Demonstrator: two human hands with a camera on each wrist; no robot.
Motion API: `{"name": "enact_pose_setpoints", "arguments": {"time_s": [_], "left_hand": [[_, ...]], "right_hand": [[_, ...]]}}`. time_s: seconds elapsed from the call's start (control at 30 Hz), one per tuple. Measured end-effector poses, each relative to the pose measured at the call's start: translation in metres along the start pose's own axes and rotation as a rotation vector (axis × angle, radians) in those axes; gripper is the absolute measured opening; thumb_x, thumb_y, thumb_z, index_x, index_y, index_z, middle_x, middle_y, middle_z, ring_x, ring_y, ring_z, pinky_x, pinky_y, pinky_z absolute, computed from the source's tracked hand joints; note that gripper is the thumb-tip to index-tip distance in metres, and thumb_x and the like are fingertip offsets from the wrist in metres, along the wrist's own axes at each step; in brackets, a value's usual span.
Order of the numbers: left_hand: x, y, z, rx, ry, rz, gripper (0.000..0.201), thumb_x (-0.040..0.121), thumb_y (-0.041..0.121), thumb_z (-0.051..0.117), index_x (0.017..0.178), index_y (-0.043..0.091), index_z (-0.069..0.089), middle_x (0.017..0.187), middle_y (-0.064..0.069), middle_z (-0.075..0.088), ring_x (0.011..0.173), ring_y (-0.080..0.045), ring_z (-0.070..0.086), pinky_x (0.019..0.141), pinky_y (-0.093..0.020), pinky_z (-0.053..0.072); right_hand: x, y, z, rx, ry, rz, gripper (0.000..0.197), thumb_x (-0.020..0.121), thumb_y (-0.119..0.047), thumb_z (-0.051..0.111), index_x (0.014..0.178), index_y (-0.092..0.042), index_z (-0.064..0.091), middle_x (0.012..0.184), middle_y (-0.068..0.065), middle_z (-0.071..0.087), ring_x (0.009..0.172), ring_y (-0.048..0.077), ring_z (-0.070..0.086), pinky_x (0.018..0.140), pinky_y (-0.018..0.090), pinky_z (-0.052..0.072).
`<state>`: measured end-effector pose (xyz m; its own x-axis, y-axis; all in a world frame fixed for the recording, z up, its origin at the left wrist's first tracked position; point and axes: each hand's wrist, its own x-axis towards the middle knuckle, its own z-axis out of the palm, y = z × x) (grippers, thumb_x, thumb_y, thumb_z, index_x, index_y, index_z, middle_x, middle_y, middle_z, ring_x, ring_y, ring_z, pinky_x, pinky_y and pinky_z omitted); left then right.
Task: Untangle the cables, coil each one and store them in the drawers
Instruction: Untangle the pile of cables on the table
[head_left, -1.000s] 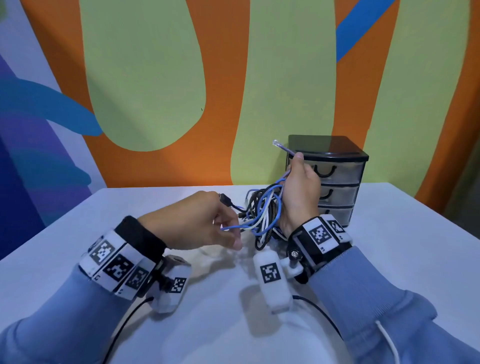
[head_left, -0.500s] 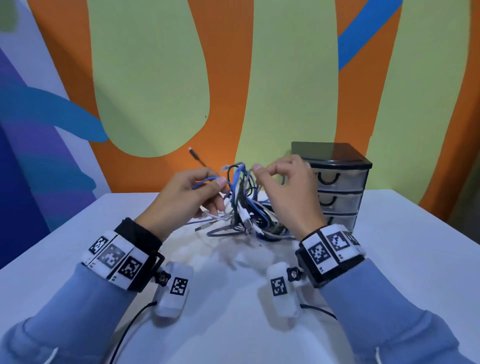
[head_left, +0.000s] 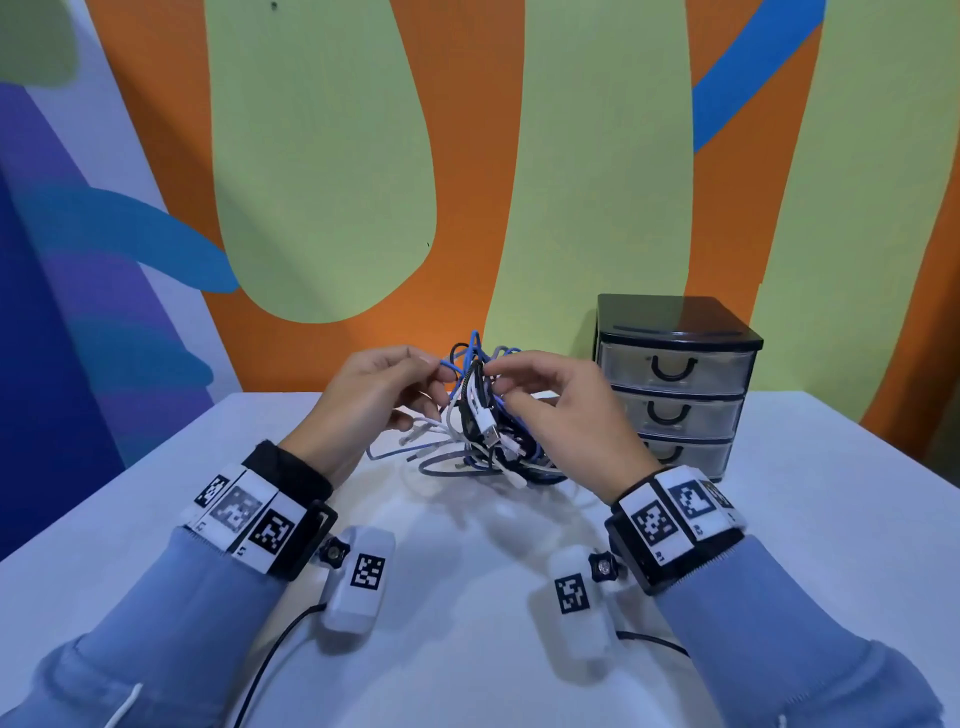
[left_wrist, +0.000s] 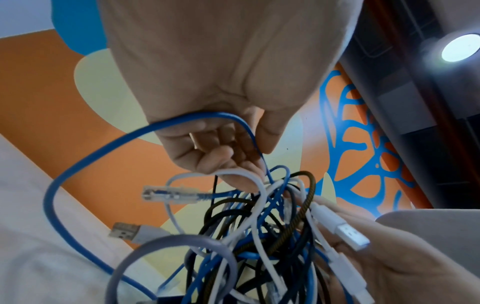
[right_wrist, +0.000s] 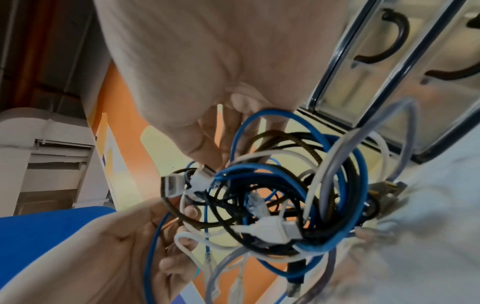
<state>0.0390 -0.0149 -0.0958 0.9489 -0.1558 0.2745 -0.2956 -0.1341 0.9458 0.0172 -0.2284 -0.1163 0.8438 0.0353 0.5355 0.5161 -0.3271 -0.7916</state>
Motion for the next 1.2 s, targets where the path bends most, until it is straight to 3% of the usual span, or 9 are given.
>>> {"name": "enact_pose_setpoints", "arguments": {"time_s": [0.1, 0.27, 0.47, 0.57, 0.67, 0.77, 0.9, 1.03, 1.2], "left_hand": [[0.000, -0.002, -0.001, 0.025, 0.019, 0.011, 0.007, 0.103, 0.013, 0.066, 0.098, 0.008, 0.070, 0.081, -0.008, 0.070, 0.064, -0.020, 0.067, 0.059, -0.027, 0.041], [0.001, -0.008, -0.001, 0.022, 0.022, 0.004, 0.007, 0.099, 0.009, 0.071, 0.102, 0.003, 0.071, 0.082, -0.010, 0.073, 0.065, -0.017, 0.067, 0.068, -0.030, 0.047], [-0.003, -0.013, 0.001, 0.051, -0.062, 0.007, 0.009, 0.092, 0.013, 0.080, 0.096, 0.006, 0.080, 0.086, -0.010, 0.077, 0.074, -0.015, 0.064, 0.070, -0.028, 0.044], [-0.003, -0.015, 0.002, 0.057, -0.084, 0.004, 0.013, 0.089, 0.016, 0.083, 0.099, 0.008, 0.084, 0.090, -0.012, 0.078, 0.073, -0.011, 0.062, 0.070, -0.027, 0.043], [-0.003, -0.015, 0.002, 0.020, -0.139, -0.029, 0.015, 0.093, 0.013, 0.078, 0.106, 0.007, 0.084, 0.103, -0.019, 0.080, 0.086, -0.016, 0.064, 0.081, -0.030, 0.045], [-0.004, -0.015, 0.004, -0.028, -0.190, -0.032, 0.019, 0.094, 0.009, 0.075, 0.110, 0.002, 0.081, 0.112, -0.025, 0.077, 0.097, -0.025, 0.067, 0.091, -0.033, 0.052], [-0.003, -0.014, 0.003, -0.125, -0.077, -0.023, 0.029, 0.076, 0.013, 0.086, 0.101, -0.001, 0.078, 0.107, -0.031, 0.075, 0.086, -0.027, 0.070, 0.074, -0.023, 0.057], [-0.004, -0.015, 0.002, -0.109, -0.107, -0.030, 0.029, 0.074, 0.019, 0.088, 0.097, 0.003, 0.082, 0.105, -0.029, 0.077, 0.094, -0.032, 0.067, 0.086, -0.038, 0.045], [-0.006, -0.005, 0.008, 0.058, -0.028, 0.016, 0.027, 0.092, 0.043, 0.077, 0.096, 0.016, 0.081, 0.088, -0.005, 0.076, 0.080, -0.014, 0.062, 0.074, -0.030, 0.041]], "right_hand": [[-0.002, 0.001, -0.001, 0.052, -0.054, 0.005, 0.034, 0.089, 0.003, 0.071, 0.110, -0.022, 0.080, 0.094, 0.002, 0.076, 0.080, 0.011, 0.069, 0.077, 0.028, 0.059], [-0.003, 0.005, 0.003, 0.192, -0.076, -0.019, 0.041, 0.078, 0.001, 0.087, 0.111, -0.023, 0.078, 0.100, 0.001, 0.080, 0.094, 0.016, 0.077, 0.086, 0.030, 0.061], [-0.005, 0.006, 0.006, 0.236, -0.144, -0.030, 0.074, 0.084, 0.027, 0.050, 0.133, -0.025, 0.070, 0.132, -0.004, 0.073, 0.118, 0.016, 0.070, 0.102, 0.037, 0.058], [-0.006, 0.006, 0.005, 0.263, -0.183, -0.006, 0.077, 0.082, 0.027, 0.053, 0.140, -0.022, 0.065, 0.135, -0.007, 0.070, 0.117, 0.022, 0.069, 0.098, 0.039, 0.060], [-0.007, 0.005, 0.006, 0.273, -0.175, -0.009, 0.073, 0.080, 0.021, 0.070, 0.138, -0.022, 0.066, 0.126, -0.009, 0.068, 0.105, 0.020, 0.068, 0.090, 0.032, 0.061], [-0.006, 0.006, 0.006, 0.186, -0.100, -0.019, 0.069, 0.073, 0.009, 0.085, 0.127, -0.029, 0.065, 0.110, 0.004, 0.061, 0.093, 0.022, 0.065, 0.081, 0.033, 0.062], [-0.006, 0.008, 0.006, 0.105, 0.034, -0.003, 0.063, 0.066, -0.011, 0.097, 0.105, -0.023, 0.049, 0.088, 0.014, 0.068, 0.070, 0.019, 0.059, 0.065, 0.036, 0.054], [-0.006, 0.007, 0.010, 0.145, 0.024, 0.012, 0.036, 0.071, 0.001, 0.092, 0.089, -0.006, 0.062, 0.077, 0.009, 0.076, 0.068, 0.022, 0.070, 0.069, 0.034, 0.060], [-0.004, 0.010, 0.014, 0.109, -0.025, 0.015, 0.020, 0.083, 0.005, 0.082, 0.086, -0.014, 0.075, 0.077, 0.001, 0.079, 0.070, 0.013, 0.075, 0.071, 0.024, 0.057]]}}
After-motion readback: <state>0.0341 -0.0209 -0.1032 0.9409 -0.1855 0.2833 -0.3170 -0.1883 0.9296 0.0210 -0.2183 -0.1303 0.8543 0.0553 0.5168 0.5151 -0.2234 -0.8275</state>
